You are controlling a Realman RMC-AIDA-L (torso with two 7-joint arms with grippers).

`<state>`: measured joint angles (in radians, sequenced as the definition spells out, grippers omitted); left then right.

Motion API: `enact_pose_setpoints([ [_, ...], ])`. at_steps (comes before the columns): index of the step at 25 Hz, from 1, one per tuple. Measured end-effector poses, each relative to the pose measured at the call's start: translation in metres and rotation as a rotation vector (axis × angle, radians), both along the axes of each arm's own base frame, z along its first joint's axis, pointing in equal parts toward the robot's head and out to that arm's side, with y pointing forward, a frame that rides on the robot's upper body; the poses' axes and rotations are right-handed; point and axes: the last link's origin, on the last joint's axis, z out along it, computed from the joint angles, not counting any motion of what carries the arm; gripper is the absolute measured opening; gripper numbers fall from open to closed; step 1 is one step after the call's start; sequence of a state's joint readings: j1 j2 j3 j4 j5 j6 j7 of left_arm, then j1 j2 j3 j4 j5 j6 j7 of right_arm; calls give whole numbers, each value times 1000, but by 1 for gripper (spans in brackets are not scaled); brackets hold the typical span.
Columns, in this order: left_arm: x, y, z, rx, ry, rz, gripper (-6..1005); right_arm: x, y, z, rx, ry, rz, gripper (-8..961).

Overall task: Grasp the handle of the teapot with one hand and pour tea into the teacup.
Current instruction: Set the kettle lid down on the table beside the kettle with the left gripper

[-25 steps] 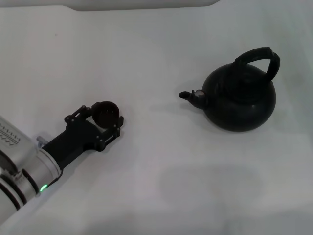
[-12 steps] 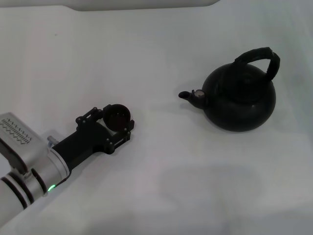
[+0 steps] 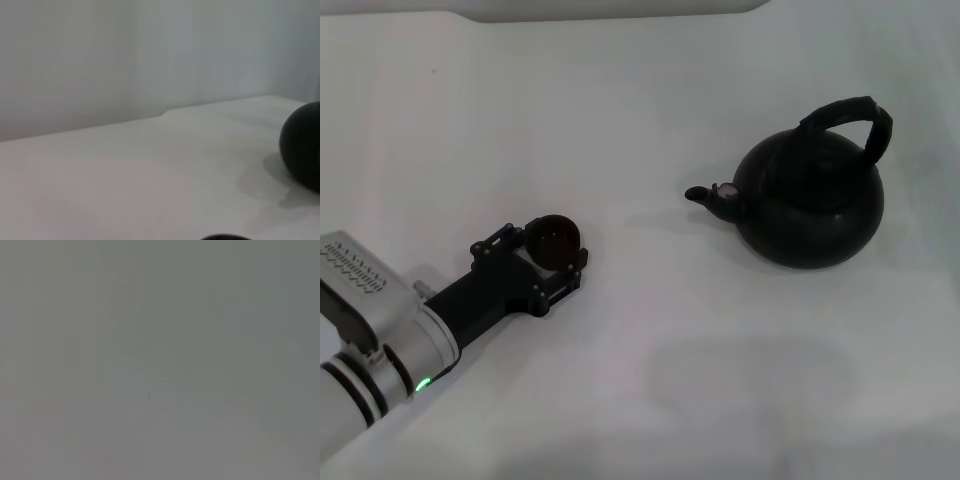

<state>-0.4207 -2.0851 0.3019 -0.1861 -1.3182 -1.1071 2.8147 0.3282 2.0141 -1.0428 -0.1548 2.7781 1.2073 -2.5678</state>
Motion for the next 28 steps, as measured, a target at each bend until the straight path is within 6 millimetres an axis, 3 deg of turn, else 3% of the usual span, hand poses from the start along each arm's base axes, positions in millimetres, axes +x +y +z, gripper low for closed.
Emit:
enact_pose_setpoints([
  [19,3,-1,3,-2,-22,-24,886,0,0,0,1,25,3,633],
  [28,6,-1,5,6,-36,-49,885,0,0,0,1,25,1,634],
])
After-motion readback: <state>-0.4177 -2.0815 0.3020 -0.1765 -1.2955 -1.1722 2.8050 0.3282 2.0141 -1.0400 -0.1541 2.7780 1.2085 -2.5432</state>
